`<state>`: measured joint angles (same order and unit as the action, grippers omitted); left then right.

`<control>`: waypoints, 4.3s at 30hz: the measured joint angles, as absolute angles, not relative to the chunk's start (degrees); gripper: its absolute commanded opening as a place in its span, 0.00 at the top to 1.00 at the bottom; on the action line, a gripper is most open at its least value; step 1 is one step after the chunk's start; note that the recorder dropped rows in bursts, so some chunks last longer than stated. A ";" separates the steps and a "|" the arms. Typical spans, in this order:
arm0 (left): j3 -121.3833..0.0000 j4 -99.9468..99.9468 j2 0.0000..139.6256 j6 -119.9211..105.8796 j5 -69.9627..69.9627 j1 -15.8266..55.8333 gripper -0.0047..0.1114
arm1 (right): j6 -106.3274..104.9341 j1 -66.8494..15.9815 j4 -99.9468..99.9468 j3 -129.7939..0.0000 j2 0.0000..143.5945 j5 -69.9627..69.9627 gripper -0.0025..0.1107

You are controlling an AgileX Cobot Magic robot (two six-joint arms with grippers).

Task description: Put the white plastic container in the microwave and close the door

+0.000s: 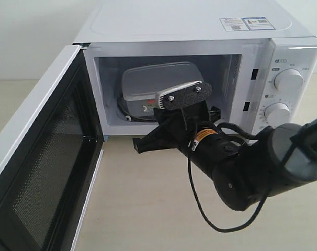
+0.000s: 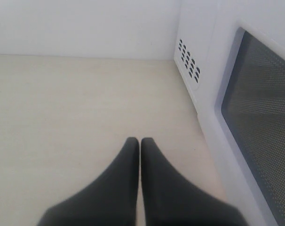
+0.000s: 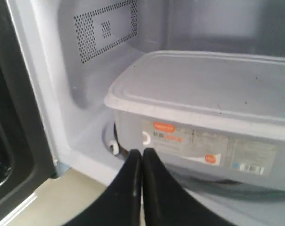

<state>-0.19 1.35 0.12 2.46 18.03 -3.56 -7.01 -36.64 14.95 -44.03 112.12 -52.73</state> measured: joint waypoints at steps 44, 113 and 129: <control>-0.19 1.35 0.12 2.46 18.03 -3.56 0.93 | -20.78 -47.24 43.79 -37.62 102.15 -49.79 0.98; -0.19 1.35 0.12 2.46 18.03 -3.56 0.93 | -41.07 -9.33 61.53 -4.44 2.87 1.30 0.98; -0.19 1.35 0.12 2.46 18.03 -3.56 0.93 | 21.69 -9.33 -11.71 -0.16 0.29 19.26 0.98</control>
